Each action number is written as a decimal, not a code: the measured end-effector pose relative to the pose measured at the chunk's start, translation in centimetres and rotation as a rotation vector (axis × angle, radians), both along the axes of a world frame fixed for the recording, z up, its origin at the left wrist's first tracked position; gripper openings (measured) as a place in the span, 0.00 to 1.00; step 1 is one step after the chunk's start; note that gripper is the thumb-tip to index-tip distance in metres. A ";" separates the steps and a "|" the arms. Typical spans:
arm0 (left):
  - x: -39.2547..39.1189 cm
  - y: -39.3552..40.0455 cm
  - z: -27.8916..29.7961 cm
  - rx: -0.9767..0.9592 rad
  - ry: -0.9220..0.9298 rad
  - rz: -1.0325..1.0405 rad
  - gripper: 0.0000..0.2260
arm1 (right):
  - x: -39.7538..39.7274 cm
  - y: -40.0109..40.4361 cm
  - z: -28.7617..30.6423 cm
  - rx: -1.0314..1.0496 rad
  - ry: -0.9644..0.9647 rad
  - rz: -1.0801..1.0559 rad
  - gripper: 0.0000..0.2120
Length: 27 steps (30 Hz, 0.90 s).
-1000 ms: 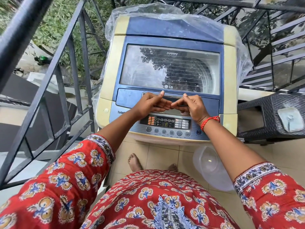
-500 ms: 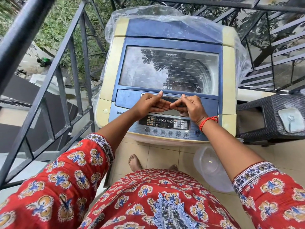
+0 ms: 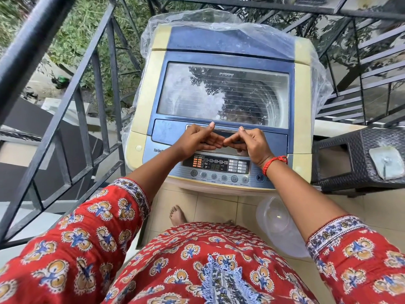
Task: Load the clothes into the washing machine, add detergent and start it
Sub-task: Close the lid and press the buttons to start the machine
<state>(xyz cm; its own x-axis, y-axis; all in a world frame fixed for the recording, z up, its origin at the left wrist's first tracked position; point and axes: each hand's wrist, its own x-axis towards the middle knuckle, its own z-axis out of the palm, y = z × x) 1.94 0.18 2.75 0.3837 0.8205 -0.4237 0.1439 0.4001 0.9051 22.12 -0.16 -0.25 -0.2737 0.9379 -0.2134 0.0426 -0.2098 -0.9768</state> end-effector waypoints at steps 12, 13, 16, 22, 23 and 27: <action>-0.1 0.2 -0.3 0.011 0.021 -0.018 0.26 | 0.0 -0.2 0.4 -0.003 0.023 0.001 0.22; -0.1 0.1 -0.3 0.012 0.020 -0.016 0.26 | 0.0 -0.2 0.4 -0.006 0.022 0.001 0.22; -0.1 0.1 -0.3 0.018 0.018 -0.011 0.26 | 0.0 -0.2 0.4 0.001 0.024 0.002 0.22; 0.0 0.1 -0.2 0.012 0.017 -0.005 0.26 | -0.1 -0.1 0.0 -0.018 0.053 -0.006 0.23; 0.0 0.0 -0.2 0.009 0.016 -0.003 0.26 | -0.2 -0.1 -0.1 -0.020 0.061 -0.009 0.23; 0.1 0.0 -0.2 0.019 0.021 0.003 0.26 | -0.2 -0.1 0.1 -0.028 0.071 -0.019 0.23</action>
<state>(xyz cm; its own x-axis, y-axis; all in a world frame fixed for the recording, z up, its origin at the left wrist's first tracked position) 2.01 0.20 2.55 0.3721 0.8297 -0.4162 0.1613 0.3837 0.9092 21.89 -0.31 -0.11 -0.2711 0.9370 -0.2202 -0.0308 -0.2370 -0.9710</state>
